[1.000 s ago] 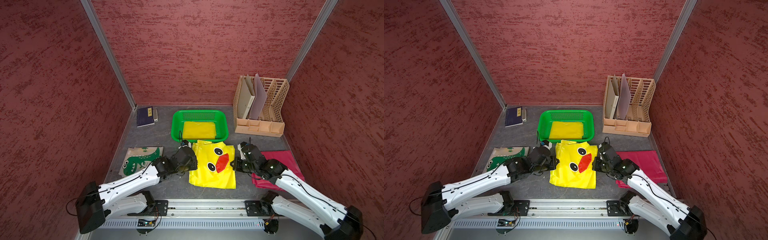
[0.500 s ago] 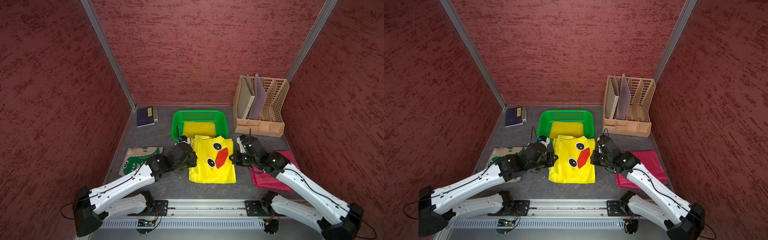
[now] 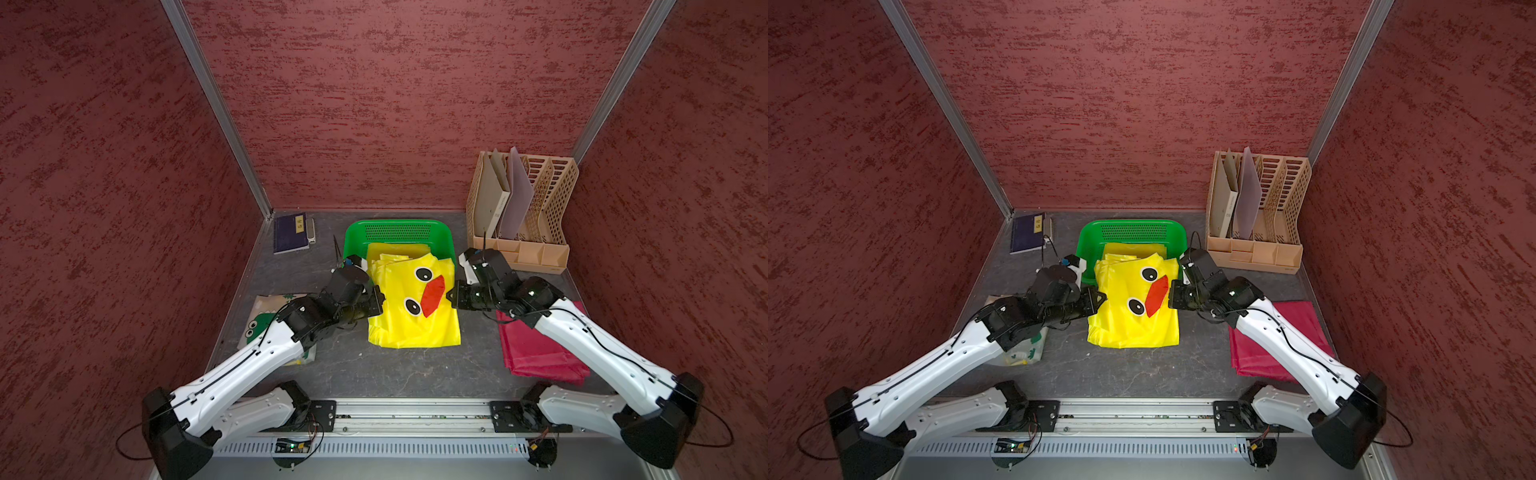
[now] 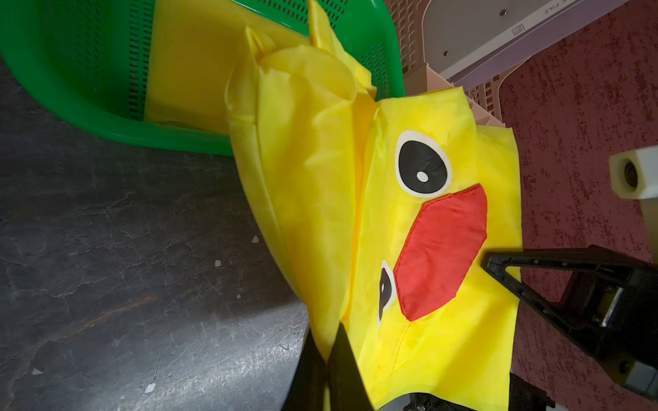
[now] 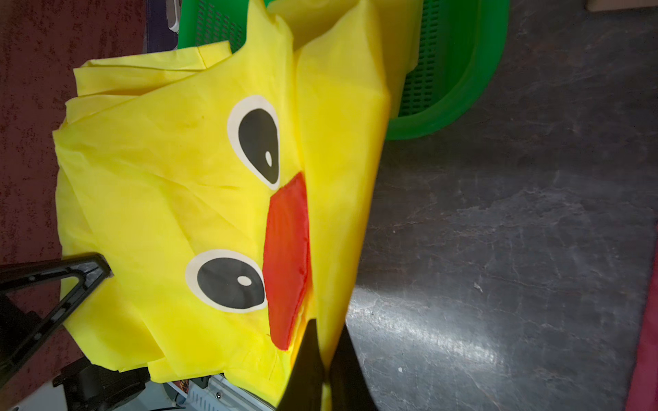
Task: Put the folded raincoat in the basket
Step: Place the raincoat in the basket.
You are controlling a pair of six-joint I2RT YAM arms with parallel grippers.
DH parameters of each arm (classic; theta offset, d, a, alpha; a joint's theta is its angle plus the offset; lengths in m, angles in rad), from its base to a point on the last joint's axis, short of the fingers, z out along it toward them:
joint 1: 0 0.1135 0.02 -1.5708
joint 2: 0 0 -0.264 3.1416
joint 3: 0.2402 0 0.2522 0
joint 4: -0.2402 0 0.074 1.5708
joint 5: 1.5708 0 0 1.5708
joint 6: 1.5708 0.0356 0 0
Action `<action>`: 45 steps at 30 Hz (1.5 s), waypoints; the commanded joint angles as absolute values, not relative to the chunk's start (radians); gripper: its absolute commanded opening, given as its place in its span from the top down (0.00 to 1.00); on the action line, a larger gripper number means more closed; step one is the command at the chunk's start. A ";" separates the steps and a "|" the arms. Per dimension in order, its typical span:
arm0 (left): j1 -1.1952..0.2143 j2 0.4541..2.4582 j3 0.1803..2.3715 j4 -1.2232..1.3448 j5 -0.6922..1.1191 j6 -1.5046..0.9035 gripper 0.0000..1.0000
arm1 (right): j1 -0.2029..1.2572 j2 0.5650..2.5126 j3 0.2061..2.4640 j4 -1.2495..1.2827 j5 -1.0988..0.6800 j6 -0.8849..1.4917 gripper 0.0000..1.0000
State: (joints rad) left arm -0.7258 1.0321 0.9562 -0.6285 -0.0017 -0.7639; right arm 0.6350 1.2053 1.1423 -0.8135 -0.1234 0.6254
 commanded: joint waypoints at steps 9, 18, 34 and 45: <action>-0.551 1.181 1.058 -0.499 0.151 -0.660 1.00 | 0.500 1.423 1.350 -0.744 -0.284 0.515 1.00; -0.428 1.399 1.188 -0.452 0.248 -0.593 1.00 | 0.428 1.683 1.518 -0.690 -0.359 0.473 1.00; -0.235 1.770 1.426 -0.363 0.407 -0.499 1.00 | 0.336 2.084 1.888 -0.733 -0.413 0.396 1.00; -0.202 1.879 1.442 -0.331 0.384 -0.478 1.00 | 0.327 2.206 1.943 -0.721 -0.375 0.388 1.00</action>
